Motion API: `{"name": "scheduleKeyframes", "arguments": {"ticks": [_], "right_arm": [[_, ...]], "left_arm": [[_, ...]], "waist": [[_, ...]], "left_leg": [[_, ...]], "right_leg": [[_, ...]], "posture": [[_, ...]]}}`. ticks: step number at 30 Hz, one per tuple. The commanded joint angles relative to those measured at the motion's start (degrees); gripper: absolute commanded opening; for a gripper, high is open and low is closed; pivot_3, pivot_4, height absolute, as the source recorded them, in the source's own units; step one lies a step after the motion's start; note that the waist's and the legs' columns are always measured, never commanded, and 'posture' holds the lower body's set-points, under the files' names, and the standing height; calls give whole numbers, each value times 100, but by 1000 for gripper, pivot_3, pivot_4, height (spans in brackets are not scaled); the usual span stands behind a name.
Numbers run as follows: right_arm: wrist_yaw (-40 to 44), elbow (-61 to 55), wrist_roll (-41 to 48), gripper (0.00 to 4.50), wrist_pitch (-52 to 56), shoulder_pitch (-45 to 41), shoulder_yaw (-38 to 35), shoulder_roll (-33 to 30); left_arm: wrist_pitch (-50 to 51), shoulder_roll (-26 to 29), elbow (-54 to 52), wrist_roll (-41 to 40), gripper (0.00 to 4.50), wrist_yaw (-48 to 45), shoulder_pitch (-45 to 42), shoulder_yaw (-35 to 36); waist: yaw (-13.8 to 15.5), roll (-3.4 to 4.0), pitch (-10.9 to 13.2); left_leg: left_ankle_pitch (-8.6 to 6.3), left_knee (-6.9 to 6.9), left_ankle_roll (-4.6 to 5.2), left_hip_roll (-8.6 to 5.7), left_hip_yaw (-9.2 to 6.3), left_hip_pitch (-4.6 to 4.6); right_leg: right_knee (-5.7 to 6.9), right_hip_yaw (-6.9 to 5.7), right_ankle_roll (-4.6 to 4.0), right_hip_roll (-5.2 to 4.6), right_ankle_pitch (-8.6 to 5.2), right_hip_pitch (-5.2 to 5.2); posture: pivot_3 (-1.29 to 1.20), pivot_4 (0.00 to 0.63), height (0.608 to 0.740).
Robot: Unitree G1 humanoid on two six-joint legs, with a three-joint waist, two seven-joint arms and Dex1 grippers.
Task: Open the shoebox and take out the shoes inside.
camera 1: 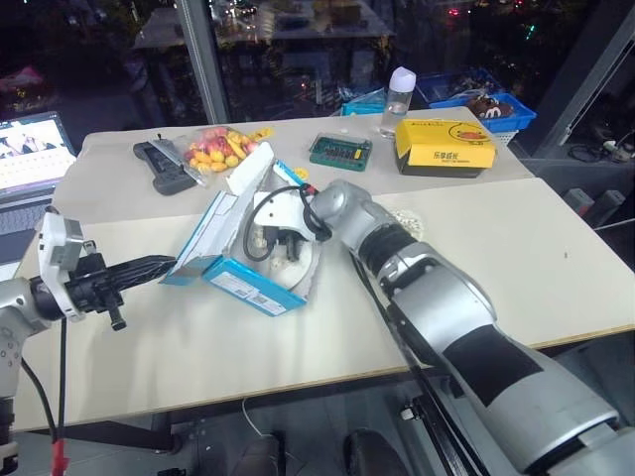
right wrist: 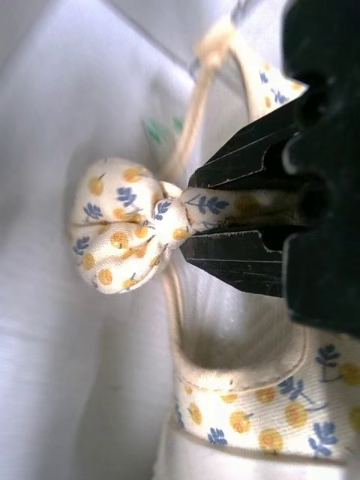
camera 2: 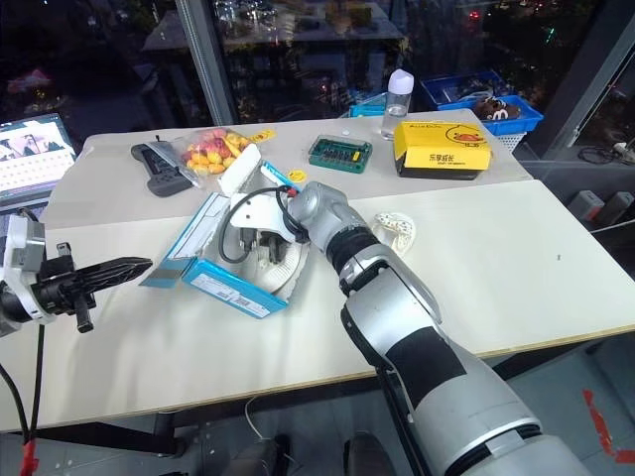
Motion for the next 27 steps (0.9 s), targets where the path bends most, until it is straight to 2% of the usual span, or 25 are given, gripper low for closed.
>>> {"name": "scheduleKeyframes", "arguments": {"ticks": [1, 10, 16, 21, 27], "right_arm": [[163, -295, 371, 154, 62, -478, -364, -36], [447, -578, 1102, 154, 478, -874, -1093, -256], [464, -804, 1573, 154, 944, -1025, -1571, -722], [821, -1557, 1793, 154, 1534, -792, -1753, -1630], [1178, -3746, 2086, 154, 3219, 208, -1920, -2910]], "left_arm": [[-132, 34, 18, 17, 0, -5, -63, 48], [-192, 20, 71, 39, 0, -16, -99, -21], [-246, -10, 118, 56, 0, -2, -167, -113], [-278, -42, 79, 63, 0, -68, -199, -227], [-225, 50, -116, -71, 0, -128, -108, -73]], "waist": [[-1, 0, 0], [24, 0, 0], [37, 0, 0], [40, 0, 0], [52, -2, -1]], "left_leg": [[0, 0, 0, 0, 0, 0], [0, 0, 0, 0, 0, -3], [0, 2, 0, -2, 1, -8], [0, 4, 0, -3, 2, -13], [-4, 14, 7, -3, 10, -18]], "right_leg": [[0, 0, 0, 0, 0, -1], [-1, -1, 0, -2, 0, -1], [-1, -2, 0, -4, 0, -2], [-5, -3, 0, -6, 0, -2], [-8, -3, 1, -9, 0, 2]], "posture": [[0, 150, 734], [0, 150, 734], [0, 150, 734], [0, 150, 734], [0, 150, 734]]}}
